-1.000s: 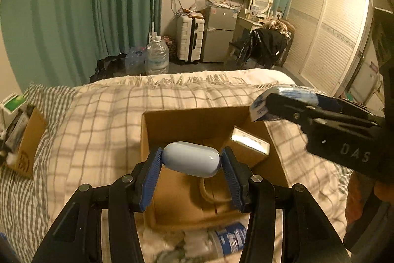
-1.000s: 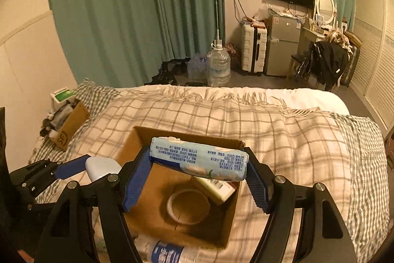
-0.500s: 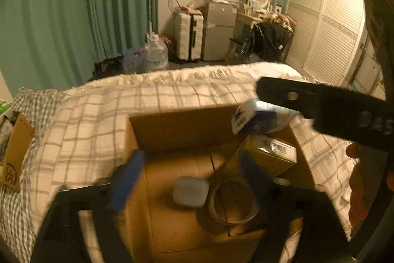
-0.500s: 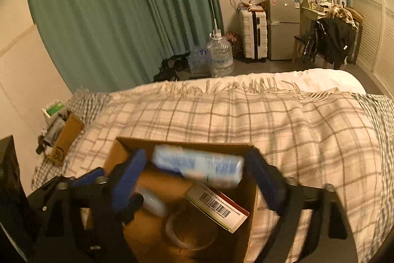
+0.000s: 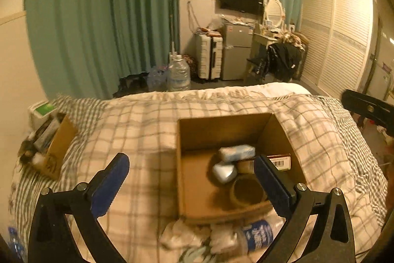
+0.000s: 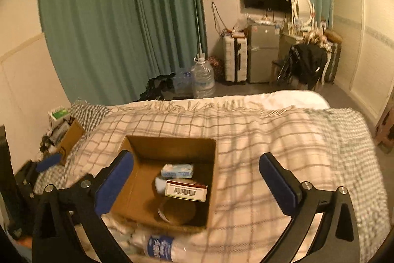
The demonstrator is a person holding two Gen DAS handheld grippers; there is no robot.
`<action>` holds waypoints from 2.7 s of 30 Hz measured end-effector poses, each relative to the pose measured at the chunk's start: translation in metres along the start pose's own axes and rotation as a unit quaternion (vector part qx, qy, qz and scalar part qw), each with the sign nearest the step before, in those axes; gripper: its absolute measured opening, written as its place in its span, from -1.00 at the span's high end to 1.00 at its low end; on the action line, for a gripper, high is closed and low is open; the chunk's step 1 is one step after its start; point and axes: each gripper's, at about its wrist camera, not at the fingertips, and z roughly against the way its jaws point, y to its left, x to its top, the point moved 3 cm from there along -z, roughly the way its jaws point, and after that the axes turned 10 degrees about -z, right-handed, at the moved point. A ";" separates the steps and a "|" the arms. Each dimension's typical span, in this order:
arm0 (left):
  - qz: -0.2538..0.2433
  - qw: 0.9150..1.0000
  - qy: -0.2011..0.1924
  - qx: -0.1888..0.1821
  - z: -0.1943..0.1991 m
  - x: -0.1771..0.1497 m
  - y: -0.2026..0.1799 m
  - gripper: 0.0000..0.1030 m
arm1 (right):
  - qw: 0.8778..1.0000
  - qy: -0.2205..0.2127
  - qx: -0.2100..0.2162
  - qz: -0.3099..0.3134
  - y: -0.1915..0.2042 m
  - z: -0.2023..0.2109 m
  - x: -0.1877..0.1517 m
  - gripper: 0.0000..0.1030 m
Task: Organize objects
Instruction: 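Carry the earbud case and tube box into the cardboard box and release both, then grasp the blue-labelled floss bottle with the right gripper while the left grasps the white lace cloth, then carry the floss bottle and lace cloth into the cardboard box and release both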
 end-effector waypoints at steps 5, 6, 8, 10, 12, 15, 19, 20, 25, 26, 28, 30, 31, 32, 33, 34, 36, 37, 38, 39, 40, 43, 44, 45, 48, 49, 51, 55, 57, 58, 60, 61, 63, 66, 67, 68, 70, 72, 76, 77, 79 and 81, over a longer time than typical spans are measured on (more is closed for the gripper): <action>0.027 0.999 0.019 0.015 0.016 -0.038 0.008 -1.00 | 1.000 0.004 -0.015 0.026 0.015 0.022 -0.038 -0.99; 0.032 0.999 0.022 0.018 0.018 -0.048 0.010 -1.00 | 1.000 0.008 -0.015 0.026 0.017 0.022 -0.048 -0.99; 0.037 0.999 0.031 0.022 0.019 -0.069 0.008 -1.00 | 0.999 0.019 -0.018 0.033 0.024 0.020 -0.070 -0.99; 0.034 0.998 0.047 0.025 0.017 -0.090 0.008 -1.00 | 0.998 0.034 -0.028 0.048 0.030 0.013 -0.096 -0.99; 0.027 0.997 0.057 0.034 0.015 -0.106 0.006 -1.00 | 0.997 0.045 -0.038 0.053 0.031 0.007 -0.115 -0.99; 0.022 0.996 0.069 0.045 0.010 -0.127 0.004 -1.00 | 0.995 0.072 -0.040 0.056 0.031 -0.007 -0.142 -0.99; 0.043 0.994 0.092 0.037 -0.001 -0.142 0.010 -1.00 | 0.992 0.115 -0.037 0.047 0.026 -0.030 -0.171 -0.99; 0.050 0.994 0.095 0.037 -0.003 -0.144 0.013 -1.00 | 0.990 0.129 -0.038 0.047 0.026 -0.038 -0.176 -0.99; 0.062 0.990 0.118 0.035 -0.015 -0.156 0.015 -1.00 | 0.982 0.179 -0.043 0.044 0.027 -0.068 -0.194 -0.99; 0.065 0.990 0.124 0.035 -0.018 -0.158 0.016 -1.00 | 0.981 0.185 -0.043 0.043 0.028 -0.072 -0.195 -0.99; 0.072 0.988 0.136 0.034 -0.024 -0.161 0.019 -1.00 | 0.979 0.198 -0.040 0.039 0.028 -0.080 -0.199 -0.99; 0.083 0.986 0.138 0.032 -0.026 -0.163 0.023 -1.00 | 0.977 0.209 -0.039 0.028 0.027 -0.089 -0.202 -0.99; 0.091 0.986 0.139 0.029 -0.027 -0.165 0.026 -1.00 | 0.976 0.213 -0.042 0.026 0.027 -0.093 -0.203 -0.99; 0.099 0.985 0.140 0.027 -0.028 -0.165 0.029 -1.00 | 0.975 0.216 -0.044 0.028 0.029 -0.098 -0.205 -0.99; 0.105 0.984 0.141 0.026 -0.029 -0.165 0.031 -1.00 | 0.974 0.220 -0.046 0.032 0.030 -0.102 -0.207 -0.99; 0.110 0.983 0.144 0.025 -0.032 -0.166 0.033 -1.00 | 0.973 0.221 -0.048 0.035 0.031 -0.105 -0.208 -0.99; 0.112 0.982 0.149 0.023 -0.035 -0.166 0.033 -1.00 | 0.971 0.227 -0.055 0.039 0.031 -0.112 -0.210 -0.99; 0.110 0.982 0.153 0.023 -0.038 -0.166 0.032 -1.00 | 0.969 0.237 -0.061 0.038 0.029 -0.117 -0.212 -0.99; 0.107 0.982 0.155 0.023 -0.039 -0.166 0.031 -1.00 | 0.966 0.246 -0.067 0.032 0.025 -0.122 -0.214 -0.99; 0.102 0.982 0.157 0.024 -0.041 -0.165 0.029 -1.00 | 0.965 0.253 -0.066 0.024 0.021 -0.124 -0.215 -0.97; 0.095 0.983 0.158 0.024 -0.042 -0.164 0.027 -0.99 | 0.965 0.254 -0.065 0.020 0.020 -0.124 -0.215 -0.87; 0.074 0.984 0.159 0.020 -0.047 -0.159 0.019 -0.97 | 0.967 0.241 -0.072 0.024 0.013 -0.116 -0.208 -0.74; 0.068 0.985 0.157 0.018 -0.049 -0.157 0.017 -0.97 | 0.968 0.237 -0.078 0.024 0.009 -0.113 -0.206 -0.74; 0.062 0.986 0.156 0.016 -0.051 -0.154 0.014 -0.96 | 0.969 0.234 -0.080 0.016 0.003 -0.109 -0.203 -0.74; 0.041 0.988 0.149 0.012 -0.063 -0.143 0.004 -0.86 | 0.971 0.226 -0.082 -0.003 -0.011 -0.099 -0.197 -0.74; 0.036 0.988 0.149 0.007 -0.068 -0.141 0.001 -0.83 | 0.971 0.222 -0.083 -0.005 -0.013 -0.096 -0.196 -0.74; 0.028 0.987 0.156 0.001 -0.081 -0.138 -0.005 -0.72 | 0.972 0.222 -0.082 -0.005 -0.014 -0.094 -0.195 -0.74; 0.024 0.984 0.174 -0.005 -0.101 -0.139 -0.010 -0.53 | 0.971 0.227 -0.079 0.003 -0.008 -0.098 -0.196 -0.74; 0.030 0.984 0.173 -0.008 -0.104 -0.140 -0.009 -0.24 | 0.971 0.227 -0.078 0.004 -0.005 -0.099 -0.195 -0.74; 0.032 0.984 0.173 -0.011 -0.105 -0.141 -0.008 -0.06 | 0.971 0.226 -0.078 0.003 -0.006 -0.099 -0.196 -0.74; 0.038 0.984 0.172 -0.020 -0.103 -0.142 -0.008 0.27 | 0.971 0.226 -0.078 0.003 -0.007 -0.098 -0.199 -0.74; 0.043 0.984 0.171 -0.028 -0.102 -0.143 -0.008 0.42 | 0.971 0.225 -0.077 0.004 -0.008 -0.099 -0.199 -0.74; 0.044 0.984 0.168 -0.026 -0.098 -0.144 -0.008 0.50 | 0.972 0.221 -0.076 0.005 -0.008 -0.098 -0.198 -0.74; 0.040 0.986 0.158 -0.022 -0.086 -0.142 -0.011 0.62 | 0.974 0.212 -0.073 0.006 -0.006 -0.093 -0.196 -0.74; 0.040 0.987 0.153 -0.021 -0.081 -0.141 -0.011 0.65 | 0.975 0.209 -0.072 0.007 -0.005 -0.091 -0.195 -0.74; 0.040 0.988 0.149 -0.020 -0.076 -0.140 -0.011 0.67 | 0.976 0.206 -0.071 0.008 -0.005 -0.089 -0.194 -0.74; 0.042 0.989 0.142 -0.019 -0.066 -0.139 -0.010 0.70 | 0.978 0.197 -0.069 0.012 -0.003 -0.083 -0.192 -0.74; 0.044 0.990 0.135 -0.018 -0.054 -0.137 -0.008 0.70 | 0.980 0.186 -0.066 0.018 -0.001 -0.076 -0.190 -0.74; 0.048 0.989 0.139 -0.015 -0.034 -0.138 -0.005 0.70 | 0.984 0.165 -0.064 0.028 0.005 -0.060 -0.185 -0.74; 0.048 0.988 0.143 -0.012 -0.029 -0.139 -0.007 0.70 | 0.985 0.161 -0.062 0.028 0.006 -0.057 -0.183 -0.74; 0.050 0.988 0.146 -0.011 -0.022 -0.140 -0.008 0.70 | 0.986 0.152 -0.057 0.029 0.008 -0.050 -0.180 -0.74; 0.053 0.988 0.146 -0.012 -0.017 -0.140 -0.009 0.70 | 0.989 0.138 -0.052 0.031 0.011 -0.041 -0.174 -0.74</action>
